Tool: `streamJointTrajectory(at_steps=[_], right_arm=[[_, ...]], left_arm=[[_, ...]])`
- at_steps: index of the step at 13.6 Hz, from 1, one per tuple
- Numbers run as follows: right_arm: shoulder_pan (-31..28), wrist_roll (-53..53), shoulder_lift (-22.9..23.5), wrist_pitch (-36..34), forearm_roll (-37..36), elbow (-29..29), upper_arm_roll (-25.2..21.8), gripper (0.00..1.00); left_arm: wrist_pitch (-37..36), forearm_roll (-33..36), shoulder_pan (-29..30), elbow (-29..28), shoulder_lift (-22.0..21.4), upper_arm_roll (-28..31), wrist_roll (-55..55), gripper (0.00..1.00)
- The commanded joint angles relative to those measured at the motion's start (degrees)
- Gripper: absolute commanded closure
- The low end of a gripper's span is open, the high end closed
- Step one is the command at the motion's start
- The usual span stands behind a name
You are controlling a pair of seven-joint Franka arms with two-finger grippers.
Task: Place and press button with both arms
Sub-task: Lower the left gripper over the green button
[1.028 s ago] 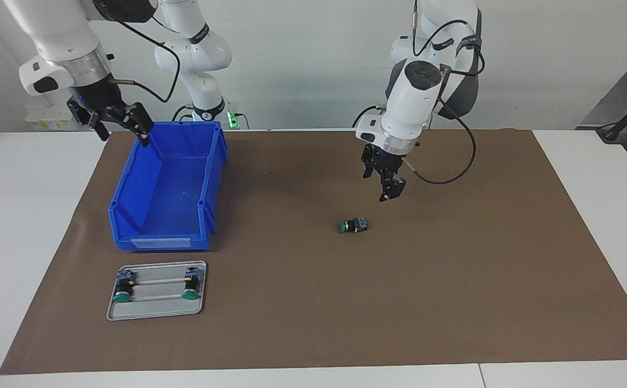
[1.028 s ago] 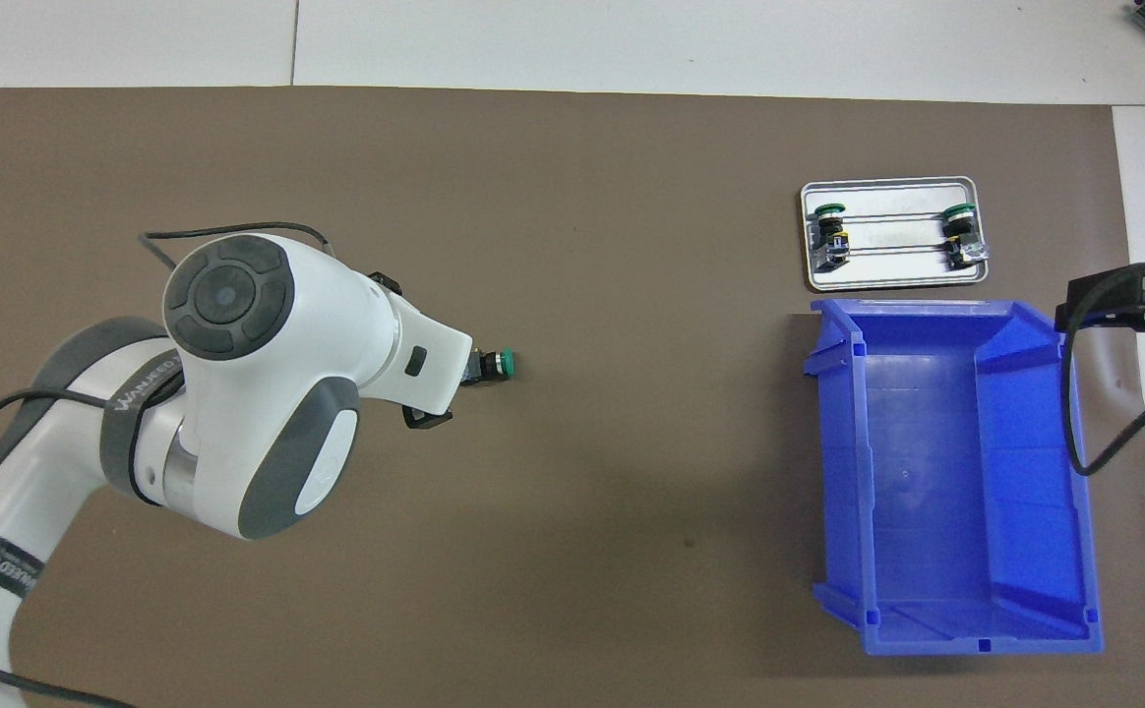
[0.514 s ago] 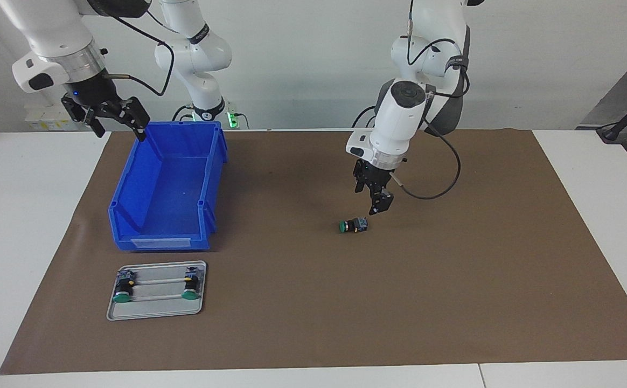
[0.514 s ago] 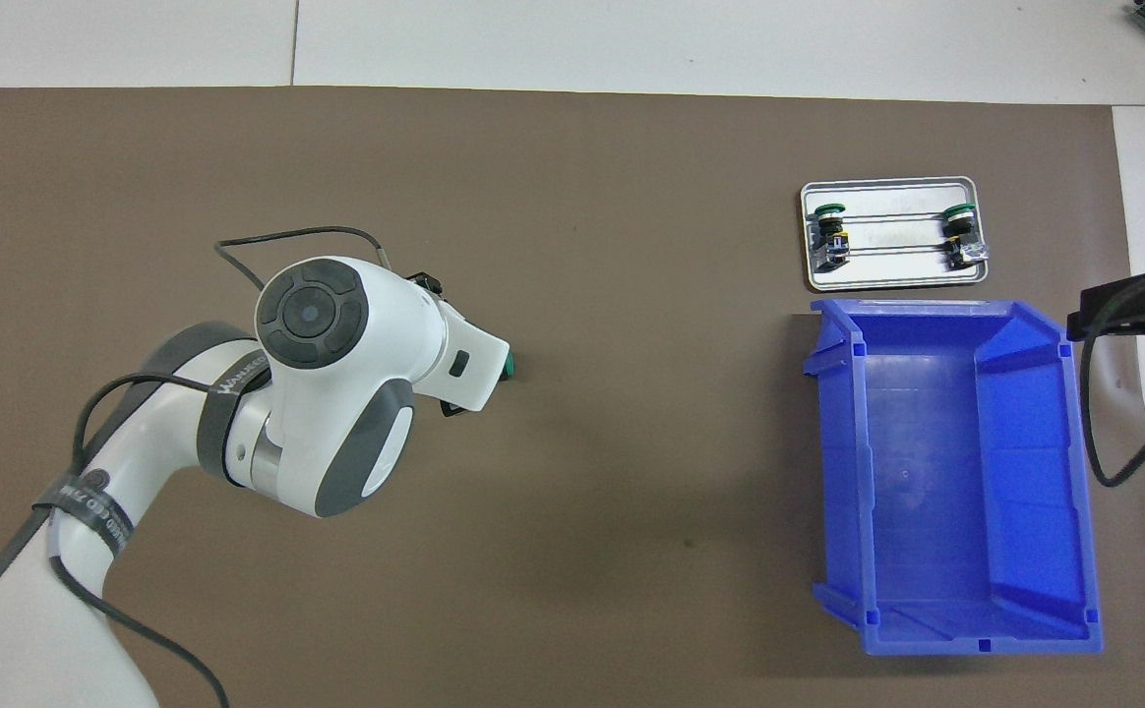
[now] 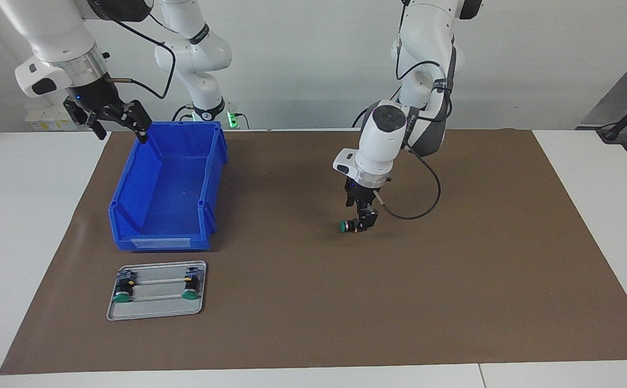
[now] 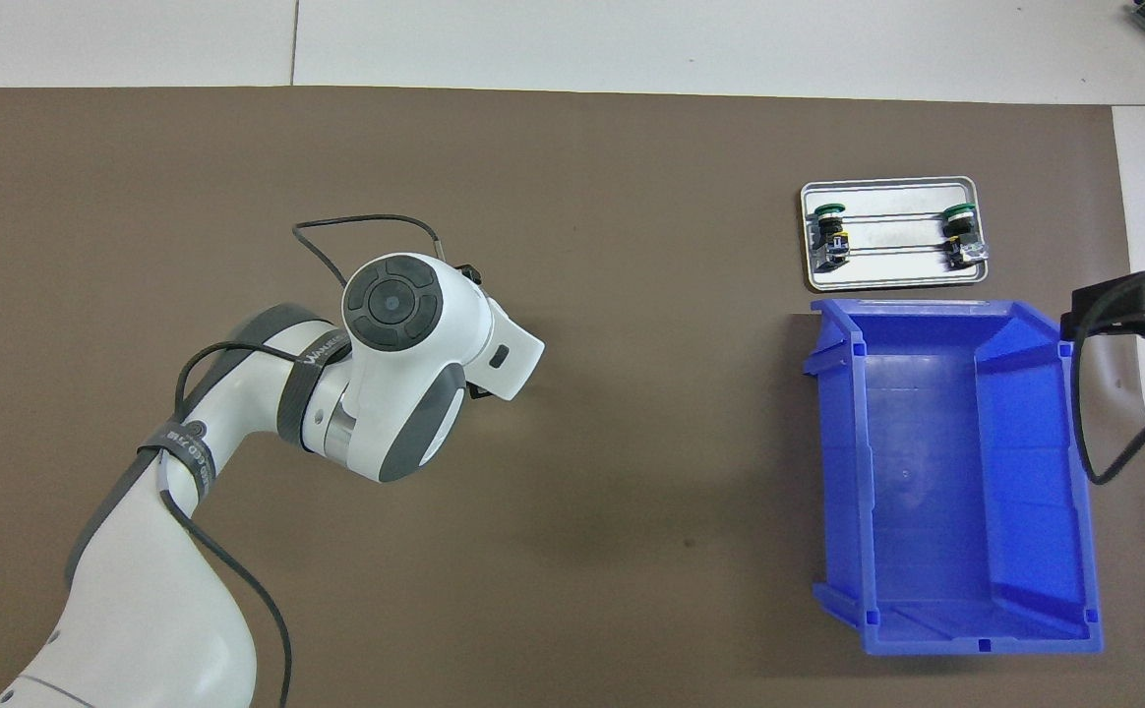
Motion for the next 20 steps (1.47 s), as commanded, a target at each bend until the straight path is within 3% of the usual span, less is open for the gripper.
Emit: streamJointTrajectory(at_steps=[1, 6, 10, 20], right_arm=[[-0.2, -1.4, 0.3, -0.2, -0.5, 0.4, 0.3, 0.0], [-0.3, -1.4, 0.3, -0.2, -0.1, 0.4, 0.3, 0.0], [-0.3, -1.3, 0.2, -0.2, -0.1, 0.2, 0.3, 0.0], [-0.7, -1.2, -0.2, -0.1, 0.0, -0.5, 0.3, 0.0]], left_arm=[[0.9, 0.9, -1.3, 0.6, 1.0, 1.0, 2.9, 0.16], [0.4, 0.9, -1.3, -1.3, 0.5, 1.0, 5.2, 0.15], [-2.2, 0.9, -1.4, -2.6, -0.1, 0.9, 5.1, 0.06], [1.6, 0.8, -1.9, -4.8, -0.5, 0.9, 1.1, 0.08]])
